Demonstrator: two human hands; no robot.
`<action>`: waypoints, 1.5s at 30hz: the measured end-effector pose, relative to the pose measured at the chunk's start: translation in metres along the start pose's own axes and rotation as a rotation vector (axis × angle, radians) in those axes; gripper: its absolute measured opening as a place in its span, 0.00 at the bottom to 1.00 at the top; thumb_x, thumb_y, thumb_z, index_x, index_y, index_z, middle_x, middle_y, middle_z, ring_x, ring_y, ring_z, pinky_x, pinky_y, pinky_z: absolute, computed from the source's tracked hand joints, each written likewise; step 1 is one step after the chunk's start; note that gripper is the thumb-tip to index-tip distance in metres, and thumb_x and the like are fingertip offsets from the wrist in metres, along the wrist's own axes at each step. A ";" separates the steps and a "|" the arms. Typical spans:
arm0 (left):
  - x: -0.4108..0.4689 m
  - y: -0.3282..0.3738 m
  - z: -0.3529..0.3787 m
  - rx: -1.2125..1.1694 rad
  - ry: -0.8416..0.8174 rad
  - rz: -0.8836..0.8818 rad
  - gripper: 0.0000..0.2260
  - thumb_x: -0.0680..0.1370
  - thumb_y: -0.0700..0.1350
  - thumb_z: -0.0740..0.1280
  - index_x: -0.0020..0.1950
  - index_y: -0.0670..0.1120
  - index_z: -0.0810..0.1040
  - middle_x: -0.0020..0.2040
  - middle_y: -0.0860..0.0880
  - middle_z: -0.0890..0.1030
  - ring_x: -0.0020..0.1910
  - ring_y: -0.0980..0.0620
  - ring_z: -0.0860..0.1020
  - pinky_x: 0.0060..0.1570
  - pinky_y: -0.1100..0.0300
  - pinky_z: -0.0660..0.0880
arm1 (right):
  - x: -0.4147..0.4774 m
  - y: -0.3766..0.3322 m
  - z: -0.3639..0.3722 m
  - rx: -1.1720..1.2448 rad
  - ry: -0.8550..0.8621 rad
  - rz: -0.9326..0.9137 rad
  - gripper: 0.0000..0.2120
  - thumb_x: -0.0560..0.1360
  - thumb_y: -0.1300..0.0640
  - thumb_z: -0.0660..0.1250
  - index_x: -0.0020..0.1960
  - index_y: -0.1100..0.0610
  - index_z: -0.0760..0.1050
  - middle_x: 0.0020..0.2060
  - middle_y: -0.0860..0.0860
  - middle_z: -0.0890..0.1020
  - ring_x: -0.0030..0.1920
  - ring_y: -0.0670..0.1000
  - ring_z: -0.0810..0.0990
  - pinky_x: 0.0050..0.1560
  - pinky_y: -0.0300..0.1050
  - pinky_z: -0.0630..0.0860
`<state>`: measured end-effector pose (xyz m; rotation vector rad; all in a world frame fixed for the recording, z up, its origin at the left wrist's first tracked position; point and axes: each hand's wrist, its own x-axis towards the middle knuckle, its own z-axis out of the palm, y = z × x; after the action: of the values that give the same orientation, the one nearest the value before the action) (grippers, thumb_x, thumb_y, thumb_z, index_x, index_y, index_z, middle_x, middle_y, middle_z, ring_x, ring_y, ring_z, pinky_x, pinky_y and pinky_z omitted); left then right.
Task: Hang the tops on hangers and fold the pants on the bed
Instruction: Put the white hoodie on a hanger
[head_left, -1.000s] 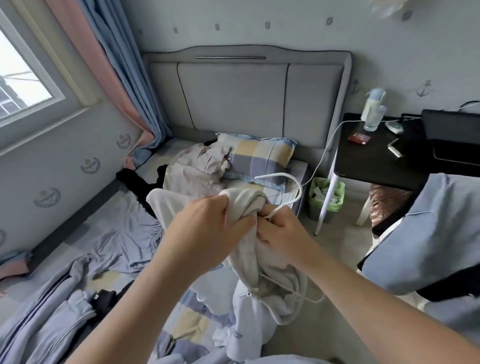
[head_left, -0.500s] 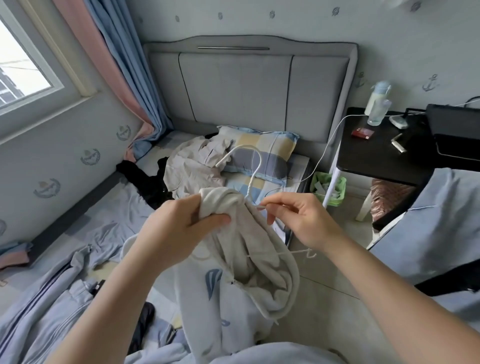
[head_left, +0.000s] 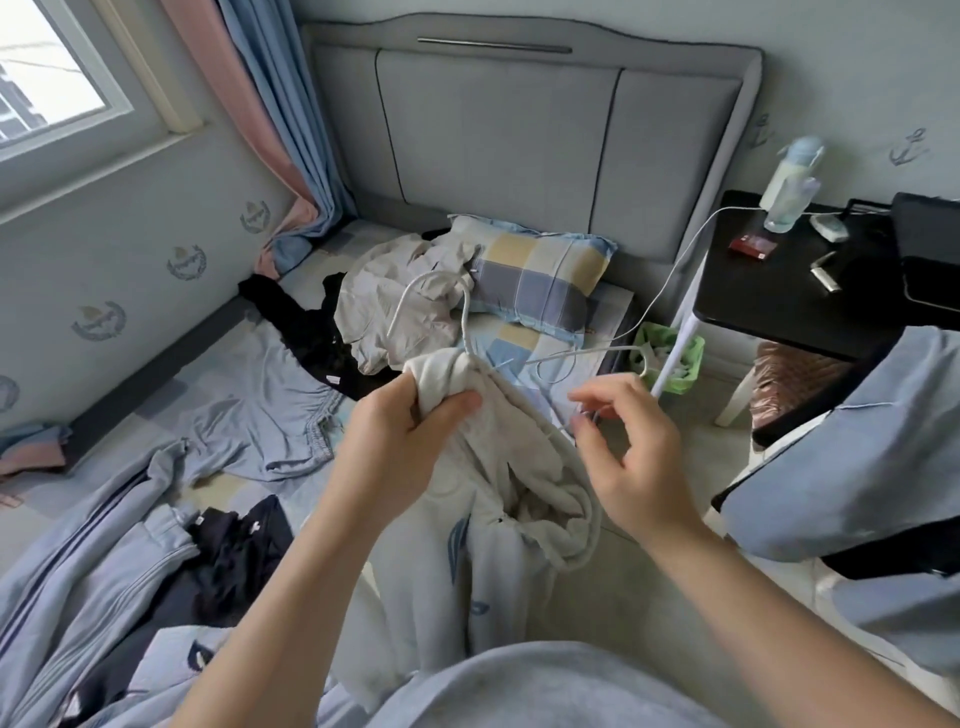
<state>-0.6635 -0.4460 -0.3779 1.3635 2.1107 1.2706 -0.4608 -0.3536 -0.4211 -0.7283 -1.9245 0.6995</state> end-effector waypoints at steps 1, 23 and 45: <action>0.000 0.000 0.002 -0.026 0.031 -0.012 0.19 0.76 0.52 0.74 0.35 0.42 0.71 0.25 0.56 0.67 0.25 0.58 0.62 0.25 0.64 0.60 | -0.012 0.001 0.008 0.059 -0.094 0.084 0.08 0.76 0.59 0.68 0.55 0.58 0.78 0.50 0.50 0.79 0.52 0.49 0.79 0.54 0.46 0.76; -0.005 -0.036 -0.037 -0.048 -0.114 -0.111 0.25 0.74 0.60 0.69 0.29 0.48 0.60 0.23 0.57 0.58 0.22 0.57 0.56 0.22 0.66 0.53 | -0.020 0.112 0.000 -0.737 -0.800 0.302 0.09 0.71 0.56 0.58 0.46 0.44 0.71 0.54 0.44 0.80 0.66 0.48 0.72 0.73 0.54 0.49; -0.001 -0.019 -0.005 -0.076 -0.290 0.029 0.24 0.81 0.56 0.65 0.35 0.39 0.65 0.29 0.52 0.64 0.29 0.53 0.61 0.32 0.54 0.60 | 0.051 -0.060 0.009 -0.200 -0.614 -0.018 0.08 0.77 0.64 0.67 0.54 0.55 0.82 0.55 0.50 0.74 0.59 0.54 0.73 0.63 0.54 0.69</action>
<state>-0.6771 -0.4524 -0.3903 1.4522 1.8359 1.0770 -0.5005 -0.3581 -0.3528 -0.6627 -2.5858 0.7874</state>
